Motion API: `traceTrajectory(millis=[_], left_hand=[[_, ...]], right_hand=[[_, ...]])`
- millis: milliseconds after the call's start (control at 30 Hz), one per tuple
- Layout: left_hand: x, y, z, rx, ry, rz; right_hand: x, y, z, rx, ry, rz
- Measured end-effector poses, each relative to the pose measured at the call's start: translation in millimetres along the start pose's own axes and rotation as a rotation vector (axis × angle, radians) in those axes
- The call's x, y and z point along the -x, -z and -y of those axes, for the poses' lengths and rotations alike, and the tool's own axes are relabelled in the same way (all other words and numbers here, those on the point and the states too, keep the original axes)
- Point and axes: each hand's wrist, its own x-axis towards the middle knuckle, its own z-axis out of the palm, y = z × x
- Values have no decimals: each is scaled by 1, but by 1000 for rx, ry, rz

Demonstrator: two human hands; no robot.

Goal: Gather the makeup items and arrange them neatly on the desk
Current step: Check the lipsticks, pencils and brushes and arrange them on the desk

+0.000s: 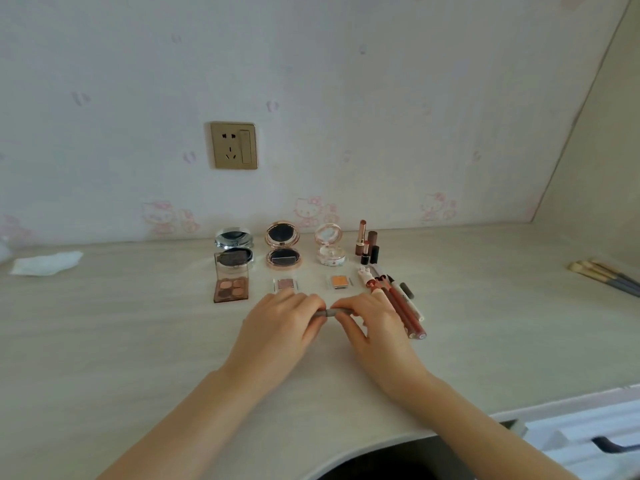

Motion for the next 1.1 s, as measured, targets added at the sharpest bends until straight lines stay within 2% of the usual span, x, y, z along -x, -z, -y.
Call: traceTrajectory(millis=[233, 467, 600, 867, 1100], left_hand=[[7, 2, 9, -10, -34, 26], [7, 2, 9, -137, -123, -22], [10, 3, 12, -190, -64, 43], [10, 3, 15, -187, -38, 101], [11, 1, 15, 22, 55, 150]], right_hand=[[4, -4, 3, 111, 138, -8], [6, -6, 3, 224, 265, -99], [7, -7, 4, 294, 319, -126], [9, -5, 2, 260, 266, -164], [9, -5, 1, 206, 174, -192]])
